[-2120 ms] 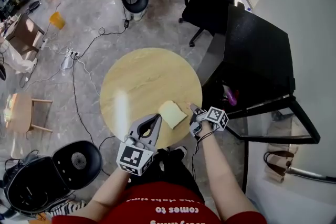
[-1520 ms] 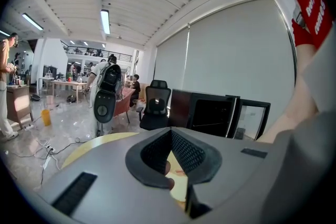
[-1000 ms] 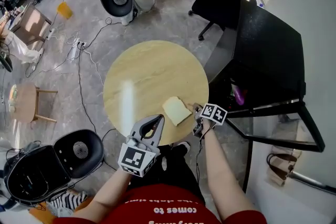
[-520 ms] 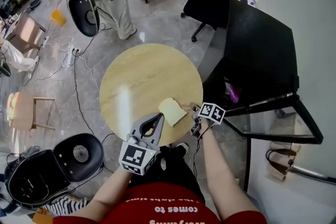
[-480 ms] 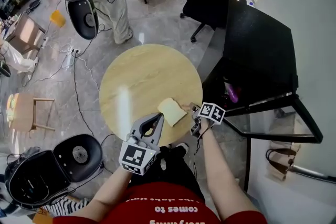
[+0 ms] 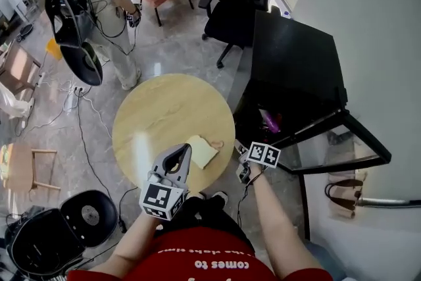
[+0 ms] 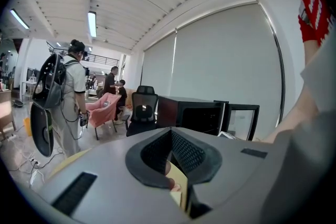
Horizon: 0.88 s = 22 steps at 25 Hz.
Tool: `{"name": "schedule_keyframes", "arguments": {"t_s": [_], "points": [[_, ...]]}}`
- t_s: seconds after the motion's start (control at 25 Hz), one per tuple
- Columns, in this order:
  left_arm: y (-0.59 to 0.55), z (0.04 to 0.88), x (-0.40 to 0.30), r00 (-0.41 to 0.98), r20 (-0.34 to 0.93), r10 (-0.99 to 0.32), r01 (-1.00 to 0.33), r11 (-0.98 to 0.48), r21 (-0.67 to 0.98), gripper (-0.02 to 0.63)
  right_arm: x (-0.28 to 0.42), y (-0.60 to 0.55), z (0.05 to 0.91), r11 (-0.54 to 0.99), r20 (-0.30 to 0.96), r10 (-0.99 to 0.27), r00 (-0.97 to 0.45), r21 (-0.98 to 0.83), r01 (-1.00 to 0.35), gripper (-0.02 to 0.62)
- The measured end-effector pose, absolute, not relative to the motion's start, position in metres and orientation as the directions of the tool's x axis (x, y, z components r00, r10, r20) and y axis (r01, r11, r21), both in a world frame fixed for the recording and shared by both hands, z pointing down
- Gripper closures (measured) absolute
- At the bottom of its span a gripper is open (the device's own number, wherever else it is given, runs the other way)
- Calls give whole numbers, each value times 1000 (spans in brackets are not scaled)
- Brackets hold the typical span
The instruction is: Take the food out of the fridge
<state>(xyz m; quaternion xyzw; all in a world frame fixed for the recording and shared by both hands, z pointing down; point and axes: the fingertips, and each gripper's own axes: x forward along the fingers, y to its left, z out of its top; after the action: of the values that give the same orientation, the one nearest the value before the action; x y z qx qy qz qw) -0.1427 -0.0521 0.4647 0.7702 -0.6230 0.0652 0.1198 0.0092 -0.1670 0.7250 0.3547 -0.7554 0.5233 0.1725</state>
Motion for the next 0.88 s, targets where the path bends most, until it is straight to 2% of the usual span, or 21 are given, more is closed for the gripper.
{"name": "schedule_keyframes", "arguments": {"t_s": [0.12, 0.24, 0.32, 0.44, 0.56, 0.88], "points": [[-61, 460, -134, 258, 230, -938, -965, -240, 107, 600, 34, -168, 711, 370, 656, -391, -645, -530, -763, 520], [-67, 454, -118, 311, 209, -927, -950, -293, 112, 600, 53, -160, 678, 599, 660, -466, -590, -256, -759, 557], [-72, 450, -106, 344, 195, -918, -938, -327, 113, 600, 64, -152, 649, 663, 615, -540, -575, -109, -740, 563], [-79, 448, -87, 394, 184, -901, -919, -378, 114, 600, 86, -139, 610, 648, 525, -662, -535, 41, -761, 563], [-85, 447, -67, 450, 180, -875, -893, -436, 117, 600, 111, -132, 591, 583, 490, -748, -447, 164, -796, 563], [-92, 459, -8, 563, 203, -801, -826, -549, 127, 600, 169, -139, 603, 488, 539, -789, -296, 255, -835, 560]]}}
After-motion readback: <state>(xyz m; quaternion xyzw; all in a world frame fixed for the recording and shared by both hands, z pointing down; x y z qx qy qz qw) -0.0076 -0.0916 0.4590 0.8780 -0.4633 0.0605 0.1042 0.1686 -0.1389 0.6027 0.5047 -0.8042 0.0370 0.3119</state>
